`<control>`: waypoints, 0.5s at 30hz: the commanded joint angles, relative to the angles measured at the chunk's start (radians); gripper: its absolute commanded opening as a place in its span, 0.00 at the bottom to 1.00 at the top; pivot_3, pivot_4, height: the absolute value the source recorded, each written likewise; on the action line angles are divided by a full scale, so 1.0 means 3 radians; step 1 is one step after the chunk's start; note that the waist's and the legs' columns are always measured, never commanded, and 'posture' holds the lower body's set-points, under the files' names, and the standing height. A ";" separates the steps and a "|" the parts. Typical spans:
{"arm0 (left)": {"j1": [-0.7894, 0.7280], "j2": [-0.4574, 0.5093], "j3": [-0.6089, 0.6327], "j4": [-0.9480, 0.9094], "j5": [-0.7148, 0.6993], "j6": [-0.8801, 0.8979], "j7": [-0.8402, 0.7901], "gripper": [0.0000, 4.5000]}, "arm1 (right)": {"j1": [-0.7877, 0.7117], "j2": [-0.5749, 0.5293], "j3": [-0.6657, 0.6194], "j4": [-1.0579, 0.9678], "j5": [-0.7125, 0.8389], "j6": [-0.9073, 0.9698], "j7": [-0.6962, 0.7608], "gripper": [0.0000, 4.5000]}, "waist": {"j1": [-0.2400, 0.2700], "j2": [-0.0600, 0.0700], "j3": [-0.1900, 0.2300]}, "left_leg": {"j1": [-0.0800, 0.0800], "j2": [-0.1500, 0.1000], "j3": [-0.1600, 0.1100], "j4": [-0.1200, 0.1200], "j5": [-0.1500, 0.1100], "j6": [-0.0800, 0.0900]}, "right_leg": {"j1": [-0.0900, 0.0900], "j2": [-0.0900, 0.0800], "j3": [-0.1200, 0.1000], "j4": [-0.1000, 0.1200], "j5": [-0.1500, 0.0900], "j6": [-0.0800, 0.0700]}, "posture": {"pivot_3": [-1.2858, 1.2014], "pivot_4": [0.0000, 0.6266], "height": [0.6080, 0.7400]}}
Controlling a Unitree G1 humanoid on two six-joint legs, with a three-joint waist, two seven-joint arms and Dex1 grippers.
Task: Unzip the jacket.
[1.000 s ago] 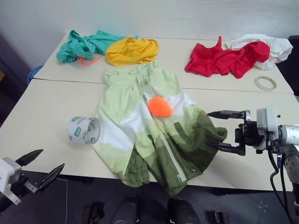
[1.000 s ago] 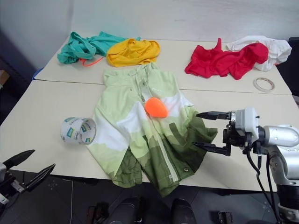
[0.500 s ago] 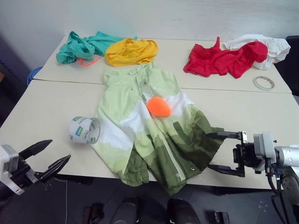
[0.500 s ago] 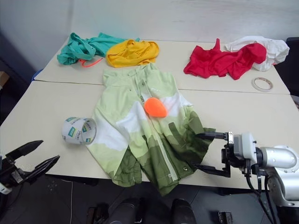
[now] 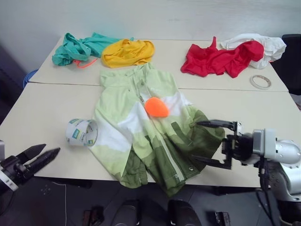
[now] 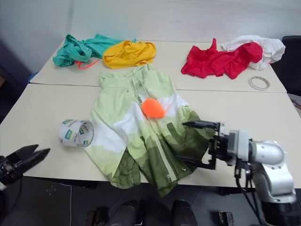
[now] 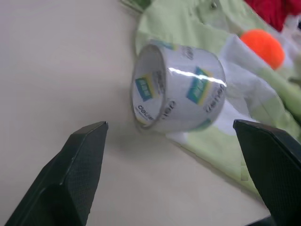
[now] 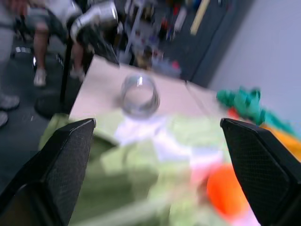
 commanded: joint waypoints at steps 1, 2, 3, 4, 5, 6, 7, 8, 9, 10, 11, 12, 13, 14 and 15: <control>-0.0527 0.0085 -0.0311 0.0340 0.0013 0.0120 0.0082 1.00 | -0.0145 0.0053 0.0146 -0.0142 0.0072 0.0063 -0.0040 0.98 | 0.0030 -0.0002 -0.0001 | 0.0000 -0.0002 -0.0001 0.0001 0.0000 -0.0001 | 0.0000 0.0000 -0.0001 0.0000 0.0000 0.0000 | 0.52 0.24 1.00; -0.0669 0.0091 -0.0418 0.0425 0.0082 0.0118 0.0071 1.00 | -0.0177 0.0061 0.0178 -0.0126 0.0061 0.0056 -0.0025 0.98 | 0.0040 -0.0005 -0.0003 | -0.0001 -0.0002 -0.0001 0.0001 0.0000 -0.0001 | 0.0000 0.0000 -0.0001 0.0001 0.0000 0.0000 | 0.52 0.24 1.00; -0.0762 0.0095 -0.0487 0.0484 0.0138 0.0115 0.0054 1.00 | -0.0197 0.0066 0.0197 -0.0115 0.0053 0.0051 -0.0016 0.98 | 0.0039 -0.0006 -0.0003 | 0.0000 -0.0005 -0.0001 0.0001 0.0002 0.0002 | 0.0000 -0.0001 -0.0002 0.0004 0.0000 0.0000 | 0.52 0.24 1.00; -0.0945 0.0085 -0.0656 0.0567 0.0177 0.0142 0.0007 1.00 | -0.0238 0.0079 0.0204 -0.0058 0.0046 0.0053 -0.0026 0.98 | 0.0030 -0.0007 -0.0004 | -0.0001 -0.0006 0.0001 0.0002 0.0002 0.0003 | -0.0001 -0.0002 -0.0001 0.0005 0.0000 0.0000 | 0.52 0.24 1.00; -0.1095 0.0091 -0.0815 0.0630 0.0183 0.0217 -0.0066 1.00 | -0.0255 0.0076 0.0207 -0.0002 0.0024 0.0029 -0.0008 0.98 | 0.0029 -0.0007 -0.0004 | -0.0002 -0.0007 0.0003 0.0002 0.0001 0.0004 | -0.0001 -0.0001 -0.0001 0.0014 0.0000 0.0000 | 0.52 0.24 1.00; -0.1206 0.0098 -0.0930 0.0681 0.0193 0.0273 -0.0125 1.00 | -0.0265 0.0073 0.0208 0.0038 0.0008 0.0010 0.0008 0.98 | 0.0028 -0.0009 -0.0004 | -0.0002 -0.0009 0.0003 0.0002 0.0001 0.0005 | -0.0002 -0.0001 -0.0001 0.0018 0.0000 0.0000 | 0.52 0.24 1.00; -0.1323 0.0105 -0.1050 0.0743 0.0230 0.0306 -0.0179 0.96 | -0.0245 0.0074 0.0201 0.0063 -0.0007 0.0000 0.0002 0.99 | 0.0024 -0.0009 -0.0004 | -0.0003 -0.0010 0.0005 0.0003 0.0001 0.0006 | -0.0004 -0.0002 -0.0001 0.0021 0.0000 0.0000 | 0.52 0.24 1.00; -0.1387 0.0113 -0.1113 0.0786 0.0262 0.0320 -0.0215 0.91 | -0.0226 0.0075 0.0196 0.0072 -0.0016 -0.0006 -0.0001 1.00 | 0.0023 -0.0009 -0.0004 | -0.0003 -0.0011 0.0005 0.0003 0.0001 0.0006 | -0.0004 -0.0002 -0.0001 0.0022 0.0000 0.0001 | 0.52 0.24 1.00; -0.1437 0.0119 -0.1151 0.0822 0.0289 0.0329 -0.0242 0.87 | -0.0210 0.0077 0.0191 0.0073 -0.0025 -0.0010 -0.0008 1.00 | 0.0019 -0.0009 -0.0004 | -0.0003 -0.0012 0.0005 0.0003 0.0001 0.0007 | -0.0005 -0.0001 -0.0002 0.0025 0.0000 0.0001 | 0.52 0.24 1.00; -0.1487 0.0134 -0.1196 0.0853 0.0312 0.0339 -0.0287 0.79 | -0.0181 0.0076 0.0176 0.0070 -0.0042 -0.0019 -0.0025 1.00 | 0.0000 -0.0009 -0.0004 | -0.0003 -0.0012 0.0006 0.0003 0.0001 0.0006 | -0.0006 -0.0001 -0.0002 0.0025 0.0000 0.0001 | 0.52 0.24 1.00; -0.1540 0.0141 -0.1214 0.0874 0.0300 0.0368 -0.0321 0.72 | -0.0160 0.0083 0.0147 0.0089 -0.0086 -0.0052 -0.0065 1.00 | -0.0017 -0.0009 -0.0004 | -0.0003 -0.0010 0.0009 0.0003 0.0001 0.0006 | -0.0008 0.0001 -0.0003 0.0026 0.0000 0.0001 | 0.52 0.24 1.00; -0.1591 0.0146 -0.1214 0.0894 0.0263 0.0431 -0.0341 0.65 | -0.0143 0.0095 0.0119 0.0112 -0.0124 -0.0083 -0.0108 1.00 | -0.0032 -0.0009 -0.0004 | -0.0003 -0.0009 0.0010 0.0002 0.0001 0.0006 | -0.0009 0.0001 -0.0005 0.0028 0.0000 0.0001 | 0.52 0.24 1.00; -0.1628 0.0149 -0.1203 0.0901 0.0225 0.0494 -0.0362 0.57 | -0.0133 0.0107 0.0097 0.0137 -0.0157 -0.0112 -0.0152 1.00 | -0.0047 -0.0009 -0.0004 | -0.0003 -0.0007 0.0012 0.0002 0.0001 0.0006 | -0.0009 0.0002 -0.0007 0.0027 0.0000 0.0001 | 0.52 0.24 1.00; -0.1644 0.0148 -0.1194 0.0902 0.0226 0.0515 -0.0371 0.50 | -0.0127 0.0115 0.0091 0.0157 -0.0177 -0.0137 -0.0178 1.00 | -0.0056 -0.0009 -0.0004 | -0.0003 -0.0007 0.0014 0.0003 0.0001 0.0006 | -0.0010 0.0002 -0.0011 0.0029 0.0000 0.0001 | 0.52 0.24 1.00; -0.1652 0.0144 -0.1186 0.0895 0.0238 0.0531 -0.0375 0.42 | -0.0121 0.0116 0.0086 0.0166 -0.0183 -0.0149 -0.0189 1.00 | -0.0061 -0.0009 -0.0004 | -0.0002 -0.0006 0.0020 0.0003 0.0002 0.0006 | -0.0011 0.0003 -0.0014 0.0030 0.0000 0.0001 | 0.52 0.24 1.00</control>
